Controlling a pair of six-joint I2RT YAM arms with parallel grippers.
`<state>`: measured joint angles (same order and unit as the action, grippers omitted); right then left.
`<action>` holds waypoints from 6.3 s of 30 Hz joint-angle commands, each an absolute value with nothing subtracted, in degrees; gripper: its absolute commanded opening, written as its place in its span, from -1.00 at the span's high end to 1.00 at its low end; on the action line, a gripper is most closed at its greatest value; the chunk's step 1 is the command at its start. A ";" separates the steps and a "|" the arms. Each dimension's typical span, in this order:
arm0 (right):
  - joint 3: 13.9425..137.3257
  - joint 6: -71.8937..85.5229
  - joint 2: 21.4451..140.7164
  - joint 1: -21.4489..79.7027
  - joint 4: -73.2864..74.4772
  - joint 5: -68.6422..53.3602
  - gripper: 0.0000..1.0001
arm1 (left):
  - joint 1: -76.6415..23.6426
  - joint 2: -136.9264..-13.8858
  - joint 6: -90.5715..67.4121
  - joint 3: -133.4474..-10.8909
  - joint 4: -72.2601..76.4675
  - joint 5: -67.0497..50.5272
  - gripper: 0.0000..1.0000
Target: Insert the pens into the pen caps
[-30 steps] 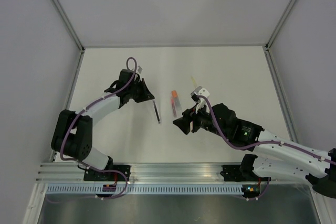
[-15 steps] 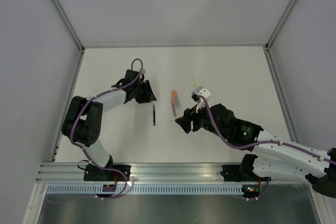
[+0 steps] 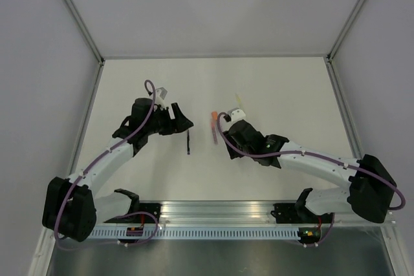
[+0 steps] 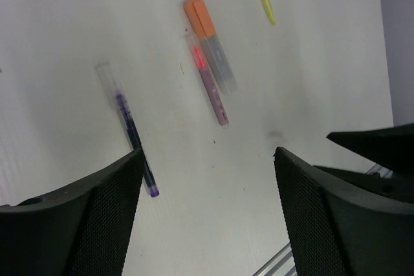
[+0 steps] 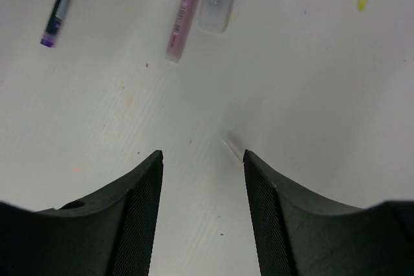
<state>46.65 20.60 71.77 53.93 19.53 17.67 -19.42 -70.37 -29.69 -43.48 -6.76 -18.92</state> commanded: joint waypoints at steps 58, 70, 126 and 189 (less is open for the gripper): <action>45.35 24.78 77.70 55.89 1.33 -0.62 1.00 | -19.42 -58.79 -36.47 -19.51 24.34 -40.68 -0.75; 51.33 25.22 86.82 57.92 12.12 12.39 0.99 | -19.42 -60.73 -32.61 -23.02 11.35 -28.93 -0.70; 47.83 25.22 84.48 58.27 11.20 10.47 1.00 | -19.34 -56.95 -37.25 -20.22 17.65 -33.30 -0.65; 45.09 30.67 74.63 64.78 -1.42 16.68 -0.05 | -19.16 -58.10 -45.27 -16.87 30.16 -38.85 0.95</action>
<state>46.92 28.99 80.01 64.77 -6.50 13.34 -19.35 -58.52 -49.15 -14.63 32.21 -40.56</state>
